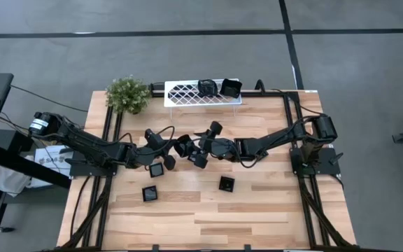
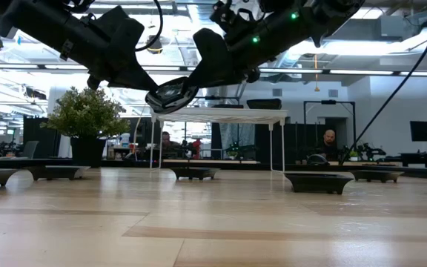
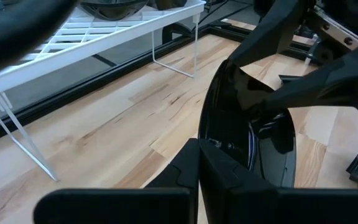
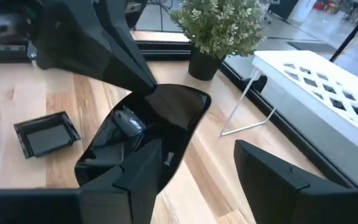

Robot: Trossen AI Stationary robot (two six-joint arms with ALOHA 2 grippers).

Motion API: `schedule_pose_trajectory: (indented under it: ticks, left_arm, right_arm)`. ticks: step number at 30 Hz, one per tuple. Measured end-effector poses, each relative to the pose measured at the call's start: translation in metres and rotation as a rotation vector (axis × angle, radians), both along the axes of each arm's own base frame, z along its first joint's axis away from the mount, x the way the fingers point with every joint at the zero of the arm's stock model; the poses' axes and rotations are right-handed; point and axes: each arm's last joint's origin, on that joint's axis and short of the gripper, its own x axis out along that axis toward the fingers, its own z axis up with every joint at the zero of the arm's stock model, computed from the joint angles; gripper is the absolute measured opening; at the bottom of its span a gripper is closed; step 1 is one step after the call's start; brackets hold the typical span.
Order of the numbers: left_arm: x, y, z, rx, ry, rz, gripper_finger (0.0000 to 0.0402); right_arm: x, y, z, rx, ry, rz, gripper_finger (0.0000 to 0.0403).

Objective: Pick & Place Mini shaped plates
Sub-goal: Stack the black leaf-shaped plate on top of the black leaf-shaped plate on the shelf

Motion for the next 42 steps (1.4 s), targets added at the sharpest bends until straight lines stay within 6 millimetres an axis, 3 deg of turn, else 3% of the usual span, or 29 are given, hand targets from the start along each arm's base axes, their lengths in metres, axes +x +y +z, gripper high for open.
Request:
schedule_pose_trajectory:
  ticks: [14, 31, 36, 42]
  left_arm:
    - [0.005, 0.009, 0.005, -0.017, -0.064, 0.042, 0.0004]
    - [0.007, 0.007, 0.006, -0.049, -0.074, -0.016, 0.0004]
    - [0.008, 0.008, 0.005, -0.071, -0.044, -0.104, 0.0007]
    - [0.01, 0.012, 0.005, -0.088, -0.037, -0.128, 0.0039]
  right_arm:
    - [0.0, -0.002, 0.0, 0.024, -0.018, -0.014, 0.0086]
    - [0.001, -0.003, 0.002, 0.015, -0.034, -0.026, 0.0007]
    - [0.001, -0.006, 0.003, 0.03, -0.049, -0.036, 0.0004]
    - [0.001, -0.011, 0.003, 0.038, -0.053, -0.04, 0.0002]
